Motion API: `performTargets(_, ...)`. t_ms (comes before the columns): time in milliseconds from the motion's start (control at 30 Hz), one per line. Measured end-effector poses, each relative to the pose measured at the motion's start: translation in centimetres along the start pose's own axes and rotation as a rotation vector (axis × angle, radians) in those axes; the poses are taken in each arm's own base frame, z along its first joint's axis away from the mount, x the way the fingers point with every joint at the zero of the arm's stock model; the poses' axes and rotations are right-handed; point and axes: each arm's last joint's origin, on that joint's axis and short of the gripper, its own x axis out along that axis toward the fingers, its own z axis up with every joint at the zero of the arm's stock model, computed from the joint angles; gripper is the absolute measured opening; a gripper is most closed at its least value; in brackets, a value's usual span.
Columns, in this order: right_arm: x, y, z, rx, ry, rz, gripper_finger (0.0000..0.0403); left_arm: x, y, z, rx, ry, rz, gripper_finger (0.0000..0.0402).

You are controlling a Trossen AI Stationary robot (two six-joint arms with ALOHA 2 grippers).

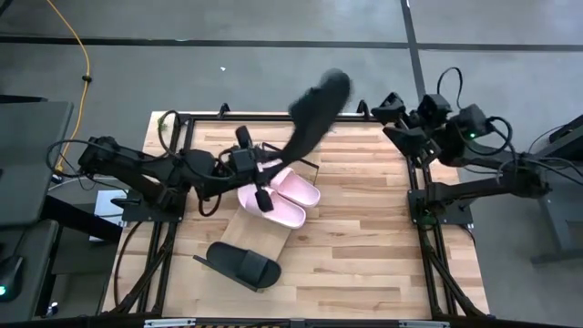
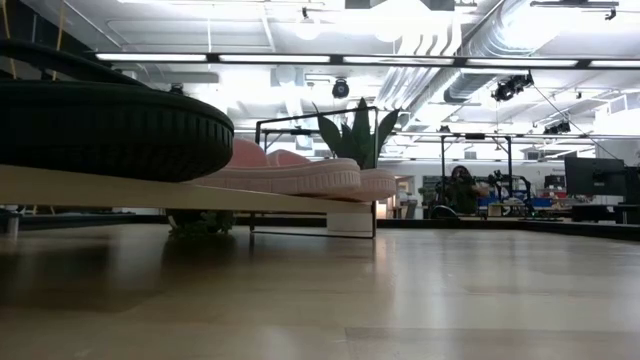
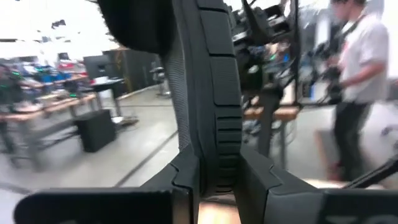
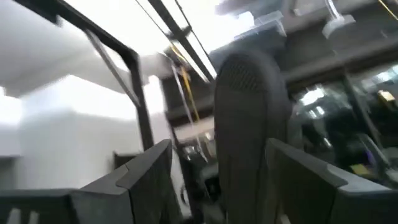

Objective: Pick and place slides into the shelf
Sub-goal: Put the black slide on the shelf

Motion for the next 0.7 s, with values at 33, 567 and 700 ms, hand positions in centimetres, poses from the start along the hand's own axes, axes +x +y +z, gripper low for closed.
performTargets(33, -0.5, 0.1, 0.2, 0.006, 0.02, -0.025, 0.0248, -0.3, 0.3, 0.1, 0.028, 0.014, 0.01, 0.0059)
performTargets(567, -2.4, 0.4, -2.6, 0.337, 0.209, -0.469, 0.0243, -5.7, 4.3, -0.5, 0.48, 0.328, -0.022, 0.0062)
performTargets(700, -1.5, -0.1, -4.6, 0.477, 0.243, -0.552, 0.0243, -6.7, 4.9, -1.5, 0.571, 0.44, -0.06, 0.0059)
